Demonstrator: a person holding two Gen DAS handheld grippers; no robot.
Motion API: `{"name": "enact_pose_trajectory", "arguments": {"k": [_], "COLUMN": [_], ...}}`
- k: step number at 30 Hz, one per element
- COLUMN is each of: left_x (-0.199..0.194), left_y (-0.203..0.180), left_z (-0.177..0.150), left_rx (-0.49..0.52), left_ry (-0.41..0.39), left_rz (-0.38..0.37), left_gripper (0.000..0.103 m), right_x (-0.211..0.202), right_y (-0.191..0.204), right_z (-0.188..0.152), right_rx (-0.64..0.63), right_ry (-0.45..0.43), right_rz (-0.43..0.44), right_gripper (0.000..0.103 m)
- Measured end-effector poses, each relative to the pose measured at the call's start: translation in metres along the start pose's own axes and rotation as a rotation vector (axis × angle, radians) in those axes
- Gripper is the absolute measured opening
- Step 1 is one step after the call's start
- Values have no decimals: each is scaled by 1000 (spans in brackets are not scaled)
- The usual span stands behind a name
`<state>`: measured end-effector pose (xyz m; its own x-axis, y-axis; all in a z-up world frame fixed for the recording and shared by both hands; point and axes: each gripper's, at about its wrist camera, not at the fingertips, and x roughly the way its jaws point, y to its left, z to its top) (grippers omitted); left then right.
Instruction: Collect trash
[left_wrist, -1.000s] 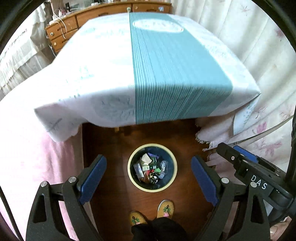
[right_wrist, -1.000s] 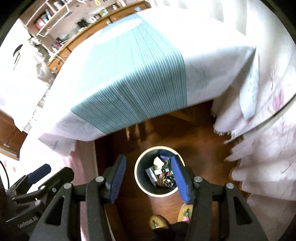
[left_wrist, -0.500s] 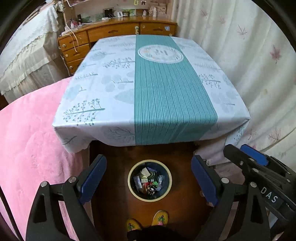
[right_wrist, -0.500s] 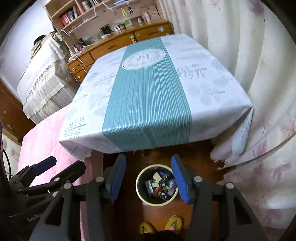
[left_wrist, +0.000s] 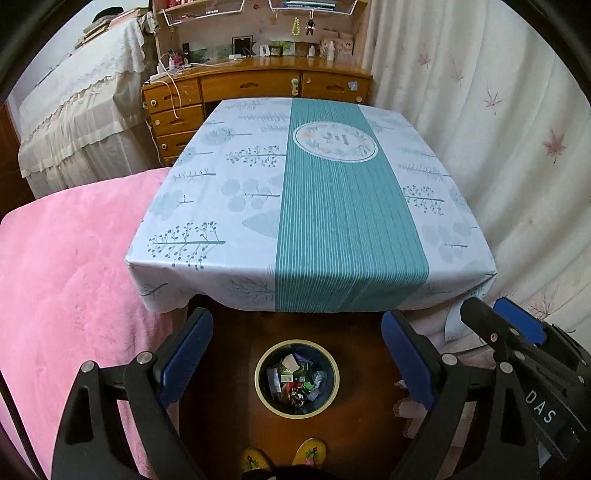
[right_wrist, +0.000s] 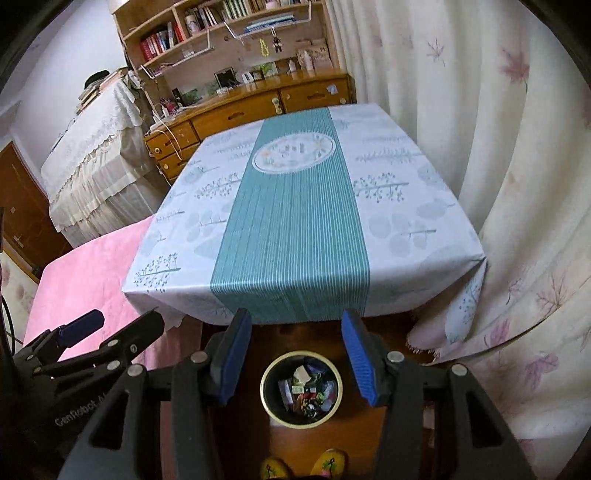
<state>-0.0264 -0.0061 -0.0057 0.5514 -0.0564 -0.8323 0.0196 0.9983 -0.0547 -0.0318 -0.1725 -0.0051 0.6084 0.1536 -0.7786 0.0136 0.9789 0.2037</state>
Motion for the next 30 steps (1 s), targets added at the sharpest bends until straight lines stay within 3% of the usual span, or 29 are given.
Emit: {"name": "enact_pose_trajectory", "arguments": {"k": [30], "left_x": [-14], "left_y": [-4], "left_z": [5], "left_rx": [19], "left_ry": [-32], "left_rz": [17], "left_gripper": [92], "right_x": [-14], "right_y": [7], "right_z": [4], "right_rx": [-3], "right_ry": [-36], "right_rz": [-22], "right_gripper": [52]}}
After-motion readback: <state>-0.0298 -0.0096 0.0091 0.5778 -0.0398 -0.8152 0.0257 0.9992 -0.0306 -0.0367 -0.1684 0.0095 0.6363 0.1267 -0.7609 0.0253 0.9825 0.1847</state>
